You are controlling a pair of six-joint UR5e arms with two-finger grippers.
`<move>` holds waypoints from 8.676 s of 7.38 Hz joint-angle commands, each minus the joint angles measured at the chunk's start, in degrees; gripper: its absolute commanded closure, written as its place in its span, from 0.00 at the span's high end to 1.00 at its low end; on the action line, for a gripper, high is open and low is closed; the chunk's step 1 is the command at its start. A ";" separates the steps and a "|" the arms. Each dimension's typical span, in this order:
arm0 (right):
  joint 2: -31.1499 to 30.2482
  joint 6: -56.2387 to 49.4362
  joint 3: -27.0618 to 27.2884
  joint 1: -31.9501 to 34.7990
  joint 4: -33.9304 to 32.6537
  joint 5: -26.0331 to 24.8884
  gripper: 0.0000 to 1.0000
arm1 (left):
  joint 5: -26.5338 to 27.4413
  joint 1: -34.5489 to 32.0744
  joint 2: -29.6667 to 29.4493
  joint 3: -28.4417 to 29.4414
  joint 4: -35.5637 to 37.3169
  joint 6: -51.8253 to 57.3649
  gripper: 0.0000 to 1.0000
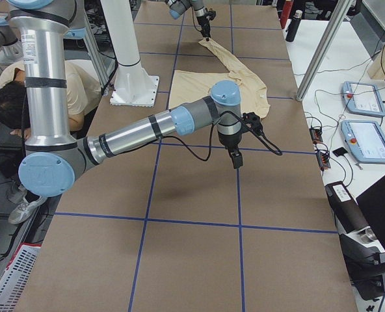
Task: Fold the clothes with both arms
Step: 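Release the sleeve and grasp the other sleeve cuff with the left gripper, then carry the held sleeve across the shirt body with the left gripper, then release the sleeve and move both grippers to the hem nearest the robot, then lower both grippers and grasp the hem corners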
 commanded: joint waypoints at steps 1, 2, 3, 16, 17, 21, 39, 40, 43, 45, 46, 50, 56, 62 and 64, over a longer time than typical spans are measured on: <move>0.12 -0.02 -0.23 -0.02 0.00 0.07 0.99 | -0.03 -0.08 0.72 -0.55 -1.28 0.20 0.00; 0.12 0.07 -0.23 -0.02 0.00 0.07 0.99 | -0.55 -0.17 0.72 -1.87 -1.02 0.28 0.00; 0.12 0.07 -0.32 -0.02 0.00 0.07 0.99 | -4.73 -0.34 0.80 -4.05 -0.67 0.37 0.00; 0.12 0.25 -1.11 -0.02 0.00 -0.02 0.99 | -9.96 -1.23 -85.45 24.68 73.54 -7.78 0.00; 0.21 0.25 -1.11 -0.02 0.00 0.07 0.99 | -9.96 -1.05 -90.72 33.45 70.65 -10.76 0.00; 0.12 0.33 -0.94 -0.02 0.00 0.15 0.99 | -8.47 3.51 -95.69 47.86 56.66 -31.66 0.21; 2.23 76.01 18.14 -64.18 5.89 -45.54 0.99 | 9.37 25.29 -22.40 -27.12 51.37 -27.98 1.00; 2.32 76.01 17.96 -64.27 5.89 -45.55 0.99 | 9.47 26.54 -22.92 -25.62 51.37 -29.50 0.99; 2.32 76.01 17.87 -64.19 5.89 -45.63 0.99 | 9.55 29.61 -23.28 -25.43 51.28 -33.27 0.86; 2.32 76.01 17.78 -64.18 5.89 -45.64 0.99 | 9.47 30.85 -23.45 -25.43 51.28 -33.29 0.78; 2.41 76.01 17.78 -64.18 5.89 -45.64 0.99 | 9.55 31.29 -23.89 -24.91 51.28 -33.29 0.75; 2.32 76.01 17.61 -64.27 5.89 -45.64 0.99 | 9.47 31.91 -24.59 -24.29 51.28 -33.20 0.63; 2.41 76.01 17.34 -64.27 5.89 -45.64 0.99 | 9.38 32.00 -25.30 -22.45 51.28 -33.03 0.43; 2.58 76.44 16.12 -66.19 6.06 -46.68 1.00 | 9.56 31.65 -25.12 -23.06 51.54 -32.68 0.00; 7.21 81.70 10.61 -70.41 5.98 -51.85 1.00 | 9.56 31.73 -25.21 -23.32 51.54 -32.76 0.00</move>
